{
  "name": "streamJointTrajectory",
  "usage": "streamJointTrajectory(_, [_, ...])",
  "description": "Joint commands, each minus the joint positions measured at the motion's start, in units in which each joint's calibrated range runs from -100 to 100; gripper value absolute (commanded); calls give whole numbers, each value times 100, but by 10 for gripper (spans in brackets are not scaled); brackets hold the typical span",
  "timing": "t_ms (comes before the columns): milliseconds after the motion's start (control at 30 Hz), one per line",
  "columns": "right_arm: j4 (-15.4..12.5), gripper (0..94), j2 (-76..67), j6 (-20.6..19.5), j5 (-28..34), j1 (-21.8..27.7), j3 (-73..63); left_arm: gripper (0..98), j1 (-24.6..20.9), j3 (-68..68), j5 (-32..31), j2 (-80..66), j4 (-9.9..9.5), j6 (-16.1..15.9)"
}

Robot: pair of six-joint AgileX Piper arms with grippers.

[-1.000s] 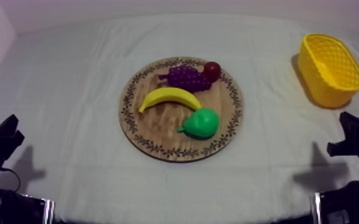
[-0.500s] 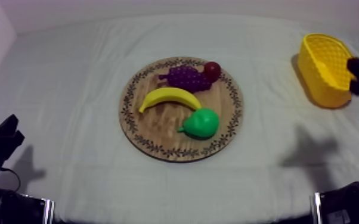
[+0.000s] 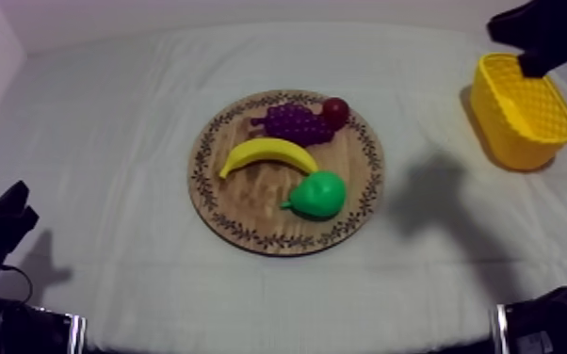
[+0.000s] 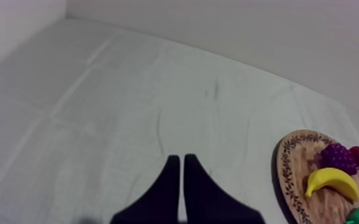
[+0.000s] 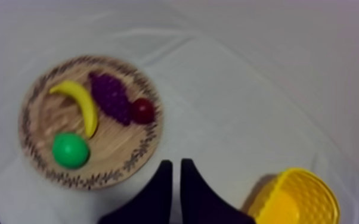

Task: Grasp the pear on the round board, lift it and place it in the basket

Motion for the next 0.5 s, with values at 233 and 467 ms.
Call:
streamJointTrajectory(233, [-223,113,1143,1148,469,-610,270,1,0,-5,1,-2,-1,-1])
streamJointTrajectory(467, [-182,285,1481,1430,533,-914,486,1,0,-5,1,-2,-1,-1])
